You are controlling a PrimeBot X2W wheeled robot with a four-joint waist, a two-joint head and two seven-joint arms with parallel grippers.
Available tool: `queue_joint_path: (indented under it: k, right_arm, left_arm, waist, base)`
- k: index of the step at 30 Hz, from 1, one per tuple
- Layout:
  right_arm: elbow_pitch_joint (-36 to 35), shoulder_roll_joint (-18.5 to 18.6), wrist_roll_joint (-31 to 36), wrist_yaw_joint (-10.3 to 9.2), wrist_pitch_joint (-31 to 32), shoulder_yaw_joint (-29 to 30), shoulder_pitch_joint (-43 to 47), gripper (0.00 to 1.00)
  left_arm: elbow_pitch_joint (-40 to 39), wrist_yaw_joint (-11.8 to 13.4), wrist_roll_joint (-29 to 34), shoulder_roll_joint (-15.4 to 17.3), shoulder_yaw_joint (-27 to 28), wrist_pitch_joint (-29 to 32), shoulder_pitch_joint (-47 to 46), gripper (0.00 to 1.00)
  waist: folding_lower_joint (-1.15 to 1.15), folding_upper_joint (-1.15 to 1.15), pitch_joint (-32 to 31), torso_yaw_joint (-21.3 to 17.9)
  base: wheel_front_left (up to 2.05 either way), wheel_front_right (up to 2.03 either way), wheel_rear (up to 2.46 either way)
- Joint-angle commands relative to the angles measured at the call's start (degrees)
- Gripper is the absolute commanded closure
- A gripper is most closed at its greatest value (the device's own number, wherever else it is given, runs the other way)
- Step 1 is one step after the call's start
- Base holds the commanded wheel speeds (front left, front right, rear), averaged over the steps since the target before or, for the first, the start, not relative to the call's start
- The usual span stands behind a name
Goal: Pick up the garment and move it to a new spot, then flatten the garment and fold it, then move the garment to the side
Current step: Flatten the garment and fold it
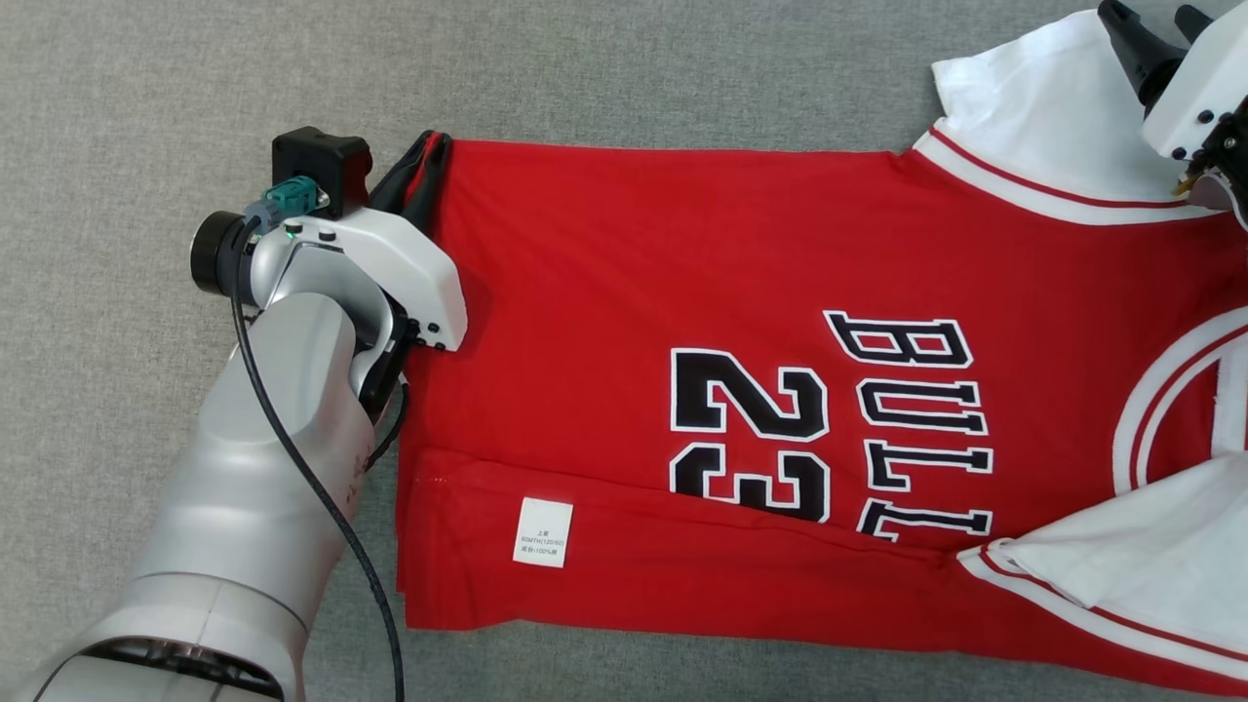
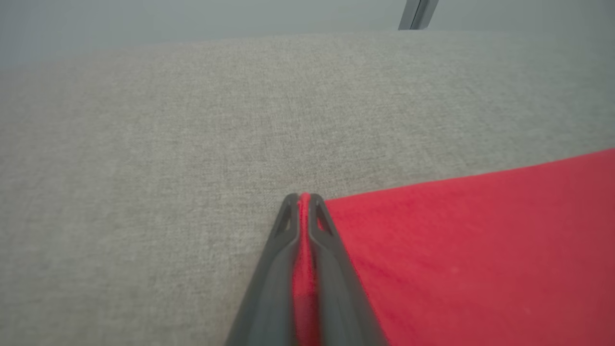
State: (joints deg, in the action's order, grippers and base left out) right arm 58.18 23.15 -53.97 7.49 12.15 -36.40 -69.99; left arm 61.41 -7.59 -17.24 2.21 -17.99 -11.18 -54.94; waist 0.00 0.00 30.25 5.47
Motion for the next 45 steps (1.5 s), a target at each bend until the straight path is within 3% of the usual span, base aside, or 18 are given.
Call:
queue_joint_path:
  k: [1, 10, 12, 14, 27, 45]
  right_arm:
    - [0.88, 0.13, -0.61, 0.01, 0.33, -0.68, -0.94, 0.0]
    - [3.2, -0.38, -2.55, 0.01, 1.19, -3.58, -2.89, 0.02]
    - [3.31, -0.42, -3.08, 0.01, 1.42, -4.31, -3.32, 0.64]
    - [3.44, -0.49, -3.56, 0.01, 1.28, -4.97, -3.49, 1.0]
    - [1.17, 0.66, -6.28, 0.01, -2.51, -9.95, -2.5, 1.0]
    - [-7.66, 4.14, -11.35, 0.01, -13.06, -18.82, 3.1, 1.0]
  left_arm:
    - [2.44, 0.54, -0.5, 1.46, -0.28, 0.63, 1.18, 1.0]
    - [3.36, 0.49, -2.21, 1.23, -2.38, 0.13, 0.2, 1.0]
    - [3.43, 0.48, -2.77, 1.16, -3.01, 0.02, 0.06, 1.0]
    - [3.54, 0.58, -3.25, 1.06, -3.6, -0.09, -0.1, 1.0]
    - [4.69, 1.22, -6.04, 0.79, -6.35, -1.45, -0.39, 1.0]
    - [0.96, 3.48, -3.32, 2.51, -7.88, -4.02, 0.97, 1.0]
  waist:
    - [0.0, 0.0, 0.28, 0.21]
    - [0.0, 0.0, 1.12, 0.43]
    - [0.0, 0.0, 1.34, 0.44]
    - [0.0, 0.0, 1.53, 0.45]
    - [0.0, 0.0, 0.96, -0.13]
    - [0.0, 0.0, -5.3, -2.83]
  base:
    - [0.0, 0.0, 0.0]
    - [0.0, 0.0, 0.0]
    - [0.0, 0.0, 0.0]
    - [0.0, 0.0, 0.0]
    - [0.0, 0.0, 0.0]
    - [0.0, 0.0, 0.0]
